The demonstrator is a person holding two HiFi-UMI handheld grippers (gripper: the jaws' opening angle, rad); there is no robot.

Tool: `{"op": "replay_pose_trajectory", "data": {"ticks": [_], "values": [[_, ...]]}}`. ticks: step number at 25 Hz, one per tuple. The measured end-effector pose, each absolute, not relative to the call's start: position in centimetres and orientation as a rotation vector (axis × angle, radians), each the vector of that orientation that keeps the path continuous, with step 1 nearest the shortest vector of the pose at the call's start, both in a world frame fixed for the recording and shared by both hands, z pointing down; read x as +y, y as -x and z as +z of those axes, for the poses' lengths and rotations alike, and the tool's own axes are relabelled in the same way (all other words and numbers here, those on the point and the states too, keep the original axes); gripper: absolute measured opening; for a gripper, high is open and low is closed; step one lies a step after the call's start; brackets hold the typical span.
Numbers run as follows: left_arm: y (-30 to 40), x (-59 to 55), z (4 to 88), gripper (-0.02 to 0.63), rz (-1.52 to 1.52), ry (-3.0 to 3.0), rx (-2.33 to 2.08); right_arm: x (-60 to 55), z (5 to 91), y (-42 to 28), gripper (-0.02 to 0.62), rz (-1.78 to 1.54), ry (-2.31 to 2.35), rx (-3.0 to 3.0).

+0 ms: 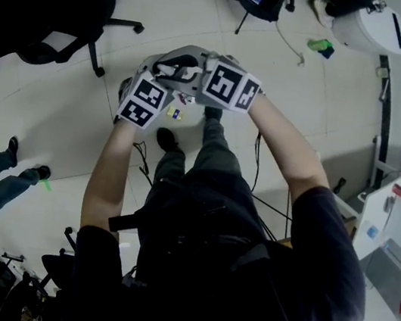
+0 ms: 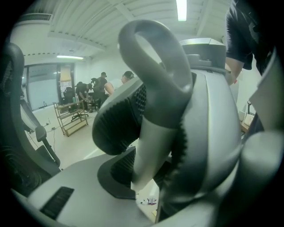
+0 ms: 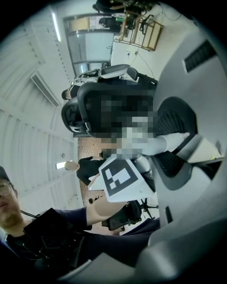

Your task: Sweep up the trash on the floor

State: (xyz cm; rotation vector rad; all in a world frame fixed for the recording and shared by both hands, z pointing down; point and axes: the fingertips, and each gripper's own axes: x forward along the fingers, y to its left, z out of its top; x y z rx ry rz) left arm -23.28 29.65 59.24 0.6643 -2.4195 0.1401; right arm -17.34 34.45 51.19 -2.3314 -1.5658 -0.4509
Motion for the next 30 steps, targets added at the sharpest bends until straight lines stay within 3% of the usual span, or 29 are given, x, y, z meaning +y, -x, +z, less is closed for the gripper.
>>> {"op": "replay_pose_trajectory", "data": {"ticks": [10,13,28,30], "values": [[25.8,31.0,58.1,0.069,0.174,-0.543,-2.496,35.4,50.3,19.9,0.112,-0.492,2.360,-1.621],[26.0,31.4,57.6,0.131,0.156,-0.536,-2.516,36.0,50.2,20.2,0.110,-0.577,2.404,-1.614],[29.7,32.5,49.7,0.132,0.183,-0.640,-2.608,36.4,41.4,25.0,0.110,-0.373,2.659,-1.381],[29.6,32.2,48.5,0.104,0.188,-0.679,-2.618,36.3,40.0,24.5,0.110,-0.343,2.706,-1.292]]}}
